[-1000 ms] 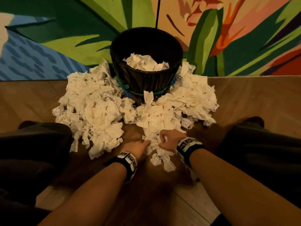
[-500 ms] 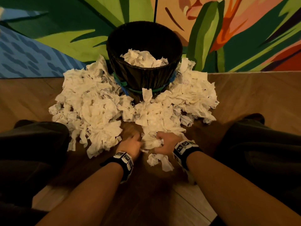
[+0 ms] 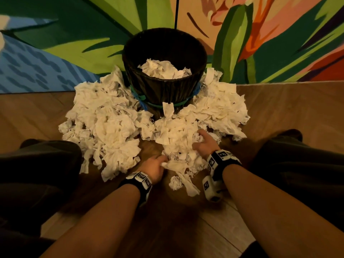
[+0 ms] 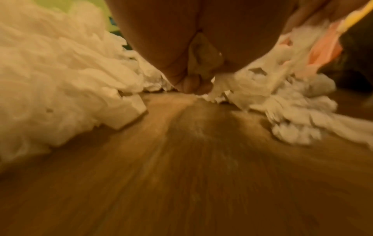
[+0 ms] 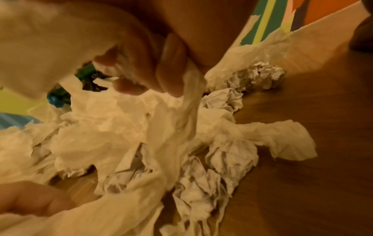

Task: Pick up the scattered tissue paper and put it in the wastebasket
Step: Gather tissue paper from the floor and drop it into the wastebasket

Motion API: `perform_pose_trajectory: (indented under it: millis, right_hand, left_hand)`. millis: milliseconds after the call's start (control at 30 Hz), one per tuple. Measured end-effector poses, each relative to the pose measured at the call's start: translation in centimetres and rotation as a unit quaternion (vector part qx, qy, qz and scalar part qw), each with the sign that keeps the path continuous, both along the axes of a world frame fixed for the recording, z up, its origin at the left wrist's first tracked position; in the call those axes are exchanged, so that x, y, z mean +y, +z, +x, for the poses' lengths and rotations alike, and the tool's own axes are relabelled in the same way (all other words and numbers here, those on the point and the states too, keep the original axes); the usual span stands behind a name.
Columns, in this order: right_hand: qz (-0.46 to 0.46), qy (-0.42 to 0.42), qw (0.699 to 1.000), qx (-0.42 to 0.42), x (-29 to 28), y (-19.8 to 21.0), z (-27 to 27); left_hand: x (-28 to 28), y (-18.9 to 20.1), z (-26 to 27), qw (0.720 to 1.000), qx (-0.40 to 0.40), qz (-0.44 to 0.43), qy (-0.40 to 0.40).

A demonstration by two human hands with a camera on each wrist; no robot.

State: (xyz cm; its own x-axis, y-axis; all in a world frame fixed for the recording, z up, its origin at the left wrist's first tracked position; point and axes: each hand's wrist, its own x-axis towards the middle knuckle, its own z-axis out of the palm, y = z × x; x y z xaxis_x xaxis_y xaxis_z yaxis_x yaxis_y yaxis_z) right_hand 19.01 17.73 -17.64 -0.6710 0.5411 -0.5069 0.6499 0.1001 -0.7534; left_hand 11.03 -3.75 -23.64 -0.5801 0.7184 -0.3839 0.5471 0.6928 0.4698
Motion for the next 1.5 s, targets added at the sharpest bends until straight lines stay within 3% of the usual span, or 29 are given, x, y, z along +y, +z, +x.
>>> perform_pose_trajectory:
  millis: [133, 233, 367, 467, 567, 700, 967, 1100, 1300, 1400, 1500]
  right_hand:
    - [0.034, 0.036, 0.997, 0.066, 0.0, 1.2, -0.6]
    - [0.057, 0.067, 0.994, 0.067, 0.0, 2.3, -1.3]
    - [0.105, 0.052, 0.990, 0.074, 0.5, 3.9, -2.1]
    - [0.121, -0.023, 0.985, 0.118, 1.6, 5.7, -2.5]
    - [0.096, -0.115, 0.976, 0.155, 2.7, 8.0, -3.1]
    - [-0.010, -0.191, 0.939, 0.285, 3.2, 11.5, -4.3]
    - [-0.015, -0.181, 0.902, 0.392, 2.1, 16.2, -8.8]
    - [-0.002, -0.172, 0.891, 0.421, 2.3, 18.3, -11.7]
    - [-0.032, -0.247, 0.859, 0.448, 3.6, 19.9, -16.2]
    - [0.005, -0.239, 0.891, 0.386, 2.8, 19.1, -17.8]
    - [0.015, -0.150, 0.934, 0.324, 1.8, 17.3, -18.4]
  left_hand:
    - [0.5, 1.6, -1.3, 0.999, 0.029, -0.007, 0.041]
    - [0.8, 3.1, -2.5, 0.999, 0.037, -0.032, 0.014]
    - [1.2, 5.5, -4.1, 0.993, 0.007, 0.098, 0.068]
    - [1.6, 8.0, -4.9, 0.979, -0.004, 0.157, 0.126]
    - [2.3, 10.9, -5.5, 0.954, 0.007, 0.262, 0.148]
    - [3.5, 15.4, -6.2, 0.915, 0.051, 0.376, 0.134]
    - [5.9, 21.9, -10.2, 0.881, 0.064, 0.444, 0.151]
    - [6.4, 23.2, -12.9, 0.889, 0.096, 0.418, 0.159]
    - [6.8, 23.2, -15.7, 0.906, 0.140, 0.362, 0.171]
    - [7.3, 22.6, -16.4, 0.932, 0.186, 0.253, 0.182]
    - [7.4, 21.6, -17.1, 0.947, 0.196, 0.198, 0.162]
